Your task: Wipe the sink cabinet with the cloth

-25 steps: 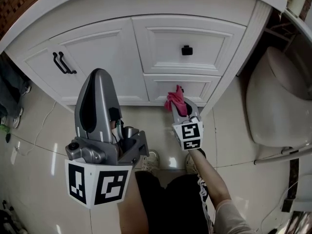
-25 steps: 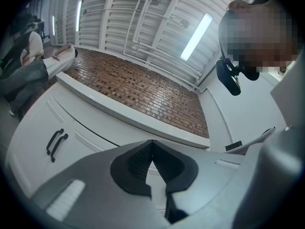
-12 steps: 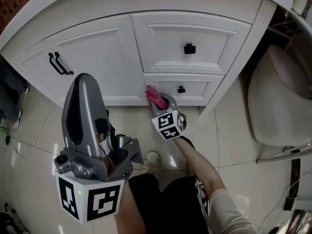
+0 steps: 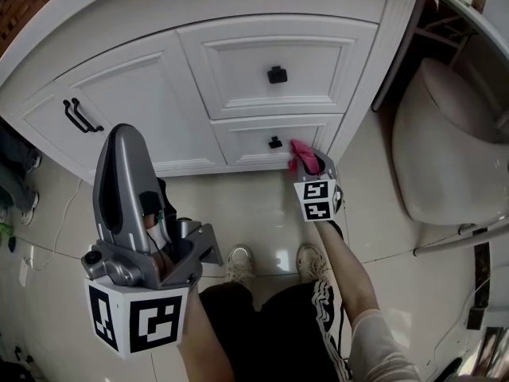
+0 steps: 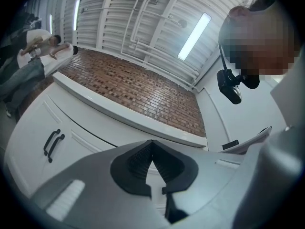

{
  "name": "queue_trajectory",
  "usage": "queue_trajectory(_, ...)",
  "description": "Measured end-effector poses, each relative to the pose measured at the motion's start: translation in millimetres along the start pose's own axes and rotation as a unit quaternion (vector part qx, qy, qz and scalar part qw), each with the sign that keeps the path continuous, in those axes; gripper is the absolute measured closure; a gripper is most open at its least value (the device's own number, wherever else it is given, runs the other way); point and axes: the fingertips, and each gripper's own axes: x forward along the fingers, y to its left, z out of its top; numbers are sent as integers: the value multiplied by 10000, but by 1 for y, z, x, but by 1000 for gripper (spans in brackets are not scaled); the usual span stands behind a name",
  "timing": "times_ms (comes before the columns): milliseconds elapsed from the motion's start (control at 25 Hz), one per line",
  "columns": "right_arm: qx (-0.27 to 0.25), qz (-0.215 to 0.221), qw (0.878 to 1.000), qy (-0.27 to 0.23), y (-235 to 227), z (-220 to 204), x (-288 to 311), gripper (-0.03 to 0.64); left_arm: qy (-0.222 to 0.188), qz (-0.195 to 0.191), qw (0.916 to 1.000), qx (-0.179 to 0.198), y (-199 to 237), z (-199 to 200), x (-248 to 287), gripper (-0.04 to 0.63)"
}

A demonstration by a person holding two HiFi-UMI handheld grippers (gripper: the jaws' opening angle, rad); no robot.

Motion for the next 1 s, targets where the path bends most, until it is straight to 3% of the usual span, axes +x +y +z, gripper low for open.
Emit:
queue_trajectory(160,-147,-182,9997,50,-26,-11,-10,561,51,-77,9999,53,-5,-3,2,581)
queue_trajectory(320,57,-348,9993,90,-39,-18,-17,558,155,2,9997,178,-2,-6,0,581)
queue_trajectory(440,547,-661,9961,183,-52,-22,-21,560,525,-128,9964,646,-8,-24,8,580)
queue_trajectory(560,795,-674,9945,47,-44,-11,-26,560,964,-60,9892,1102,-5,-48,15,580)
queue_trajectory(720,960,-162,9951,-182,11,10,-22,560,632,-13,9960,635,4,-55,23,580)
queue_trajectory(840,601,560,9958,-394,76,33,-9,560,831,-107,9933,800,15,-102,39,581)
queue_trajectory(1000,346,1335,9886,-611,157,51,11,560,1173,49,9905,710,32,-169,34,581)
